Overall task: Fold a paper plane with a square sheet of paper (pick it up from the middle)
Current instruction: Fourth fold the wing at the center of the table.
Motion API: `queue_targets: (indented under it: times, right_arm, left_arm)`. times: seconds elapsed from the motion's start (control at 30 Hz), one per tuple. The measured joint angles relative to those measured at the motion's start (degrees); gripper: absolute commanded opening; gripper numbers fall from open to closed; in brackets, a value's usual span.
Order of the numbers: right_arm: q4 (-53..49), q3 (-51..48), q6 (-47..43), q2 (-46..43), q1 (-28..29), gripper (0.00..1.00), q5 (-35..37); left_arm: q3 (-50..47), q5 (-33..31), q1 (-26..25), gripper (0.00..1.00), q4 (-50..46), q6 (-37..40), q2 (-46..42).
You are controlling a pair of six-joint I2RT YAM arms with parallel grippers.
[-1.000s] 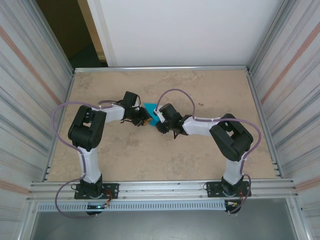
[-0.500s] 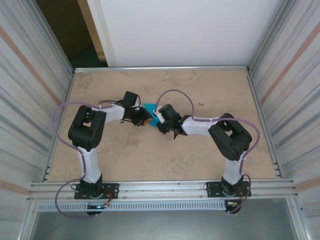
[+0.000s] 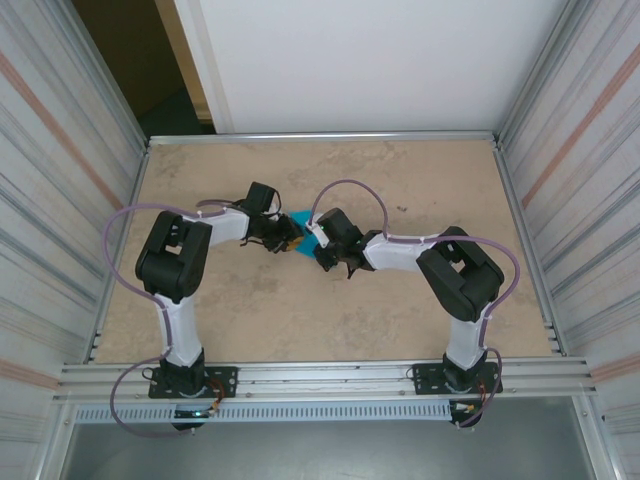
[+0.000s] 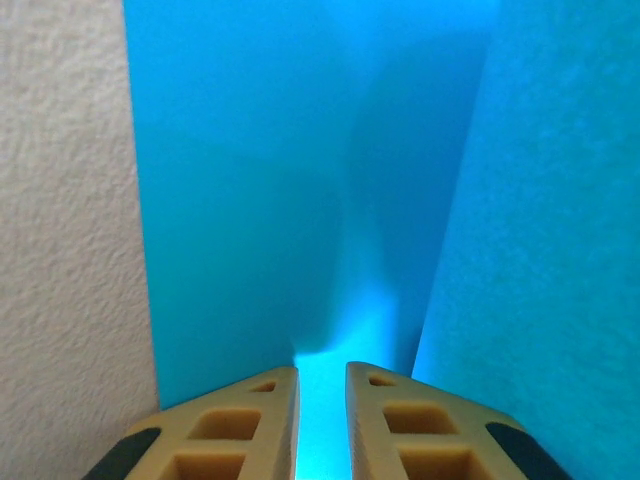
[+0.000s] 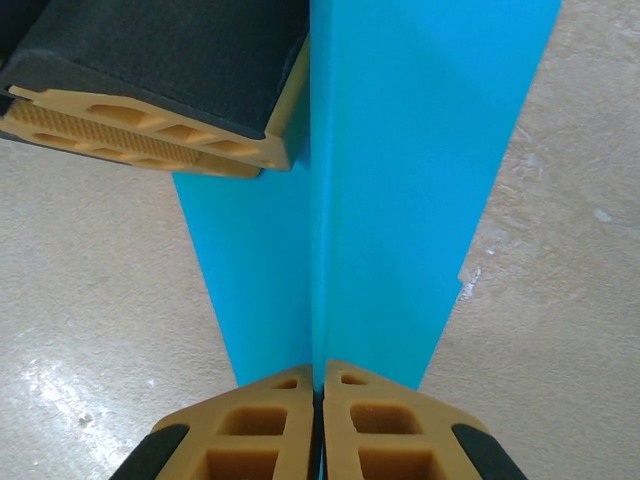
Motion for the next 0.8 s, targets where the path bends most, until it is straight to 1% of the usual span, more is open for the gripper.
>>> queue_targets:
  times: [0.17, 0.47, 0.57, 0.8]
  right_arm:
    - [-0.02, 0.00, 0.26, 0.00, 0.00, 0.21, -0.24]
    - [-0.22, -1.49, 0.44, -0.07, 0.00, 0.24, -0.22]
    - [-0.44, -2.01, 0.44, -0.13, 0.00, 0.24, -0.22]
    - [-0.42, -2.12, 0.44, -0.17, 0.00, 0.16, -0.20]
  left_arm:
    - [-0.02, 0.00, 0.00, 0.17, -0.44, 0.09, 0.00]
    - [-0.02, -0.39, 0.00, 0.17, -1.03, 0.11, 0.02]
    - [-0.02, -0.39, 0.00, 0.17, -1.05, 0.09, 0.02]
    - [-0.02, -0.39, 0.00, 0.17, -1.22, 0.09, 0.02]
